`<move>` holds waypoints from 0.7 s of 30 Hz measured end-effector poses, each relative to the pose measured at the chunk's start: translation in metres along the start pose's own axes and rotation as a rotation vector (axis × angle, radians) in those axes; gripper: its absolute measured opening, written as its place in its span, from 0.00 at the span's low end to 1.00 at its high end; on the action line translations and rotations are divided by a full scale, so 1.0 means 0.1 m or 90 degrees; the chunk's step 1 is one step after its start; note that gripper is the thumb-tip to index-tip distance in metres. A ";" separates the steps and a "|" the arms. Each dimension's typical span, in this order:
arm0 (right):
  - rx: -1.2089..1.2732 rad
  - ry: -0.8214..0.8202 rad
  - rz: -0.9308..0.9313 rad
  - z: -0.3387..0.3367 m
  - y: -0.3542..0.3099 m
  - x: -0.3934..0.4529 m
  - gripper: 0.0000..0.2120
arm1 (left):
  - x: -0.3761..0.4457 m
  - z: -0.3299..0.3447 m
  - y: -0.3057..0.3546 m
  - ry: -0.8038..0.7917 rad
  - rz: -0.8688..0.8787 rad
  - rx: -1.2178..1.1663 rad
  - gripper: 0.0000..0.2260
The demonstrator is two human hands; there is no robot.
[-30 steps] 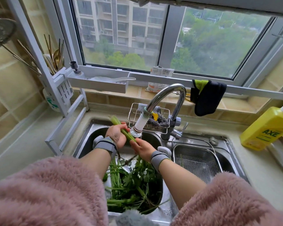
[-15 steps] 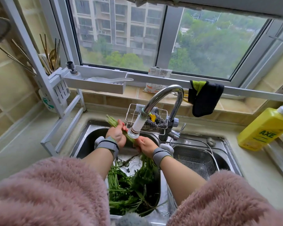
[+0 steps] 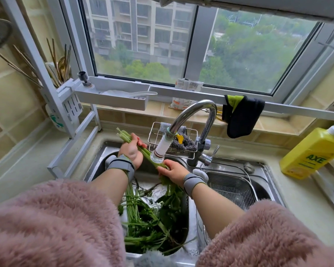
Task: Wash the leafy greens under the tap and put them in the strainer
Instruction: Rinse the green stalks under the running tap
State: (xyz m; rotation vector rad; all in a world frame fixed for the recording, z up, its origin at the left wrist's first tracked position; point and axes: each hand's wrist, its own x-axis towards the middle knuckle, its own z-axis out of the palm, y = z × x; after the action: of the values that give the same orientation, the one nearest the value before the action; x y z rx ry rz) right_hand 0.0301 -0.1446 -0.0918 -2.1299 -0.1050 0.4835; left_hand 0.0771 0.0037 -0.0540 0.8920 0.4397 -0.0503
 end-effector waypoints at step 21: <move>0.163 0.048 0.100 0.08 0.15 0.02 0.23 | 0.04 -0.07 0.14 -0.022 -0.014 0.033 0.17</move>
State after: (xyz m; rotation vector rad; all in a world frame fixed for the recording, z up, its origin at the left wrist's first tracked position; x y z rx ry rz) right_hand 0.0273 -0.1469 -0.1088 -1.9096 0.1607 0.4812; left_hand 0.0818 0.0186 -0.0489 0.9365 0.4171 -0.0987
